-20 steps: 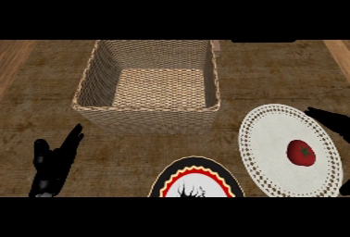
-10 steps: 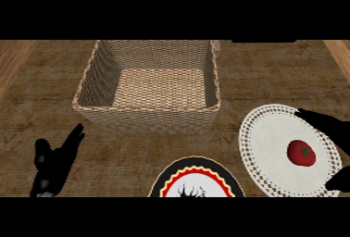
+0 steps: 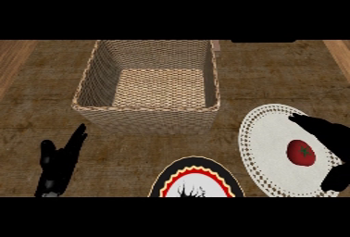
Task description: Pick the tomato from the placemat and place it in the basket
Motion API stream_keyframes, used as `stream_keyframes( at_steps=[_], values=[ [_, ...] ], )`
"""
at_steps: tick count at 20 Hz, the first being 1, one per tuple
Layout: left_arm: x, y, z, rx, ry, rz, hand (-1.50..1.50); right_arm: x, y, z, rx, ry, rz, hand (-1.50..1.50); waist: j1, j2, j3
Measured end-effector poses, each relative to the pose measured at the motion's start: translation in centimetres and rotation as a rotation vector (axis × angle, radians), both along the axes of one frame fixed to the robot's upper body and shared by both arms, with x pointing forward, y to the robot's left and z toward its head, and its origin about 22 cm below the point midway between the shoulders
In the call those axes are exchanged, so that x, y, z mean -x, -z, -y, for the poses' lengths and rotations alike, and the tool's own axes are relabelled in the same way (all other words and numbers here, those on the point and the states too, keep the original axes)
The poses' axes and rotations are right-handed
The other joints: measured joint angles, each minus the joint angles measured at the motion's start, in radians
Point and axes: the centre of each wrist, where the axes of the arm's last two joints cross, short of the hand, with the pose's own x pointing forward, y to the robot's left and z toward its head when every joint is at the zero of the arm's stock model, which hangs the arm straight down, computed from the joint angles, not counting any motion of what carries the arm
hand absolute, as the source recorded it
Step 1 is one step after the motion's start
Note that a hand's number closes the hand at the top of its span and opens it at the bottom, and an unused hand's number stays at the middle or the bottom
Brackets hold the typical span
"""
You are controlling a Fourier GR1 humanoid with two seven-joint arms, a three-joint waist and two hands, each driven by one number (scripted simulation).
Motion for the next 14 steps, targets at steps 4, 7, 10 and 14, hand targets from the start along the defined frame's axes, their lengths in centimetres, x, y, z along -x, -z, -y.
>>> stream_keyframes(
  at_steps=[4, 7, 10, 14],
  values=[
    [-0.1, -0.2, -0.2, 0.000, 0.006, -0.007, 0.00, -0.1, 1.0, 0.2, 0.008, 0.007, -0.013, -1.50, 0.000, 0.000, 0.000],
    [0.2, -0.2, -0.5, 0.003, 0.006, -0.005, 0.00, -0.3, 1.8, 0.2, 0.001, 0.009, -0.011, -1.50, 0.001, 0.000, 0.000],
    [0.1, -0.2, -0.4, 0.004, 0.004, -0.007, 0.00, -0.3, 2.5, -0.2, 0.002, 0.004, -0.008, -1.50, 0.000, 0.000, 0.000],
    [0.3, -0.3, -0.4, 0.001, 0.001, -0.005, 0.00, -0.1, 3.4, -0.1, 0.004, -0.001, -0.013, -1.50, 0.000, 0.000, 0.000]
  ],
)
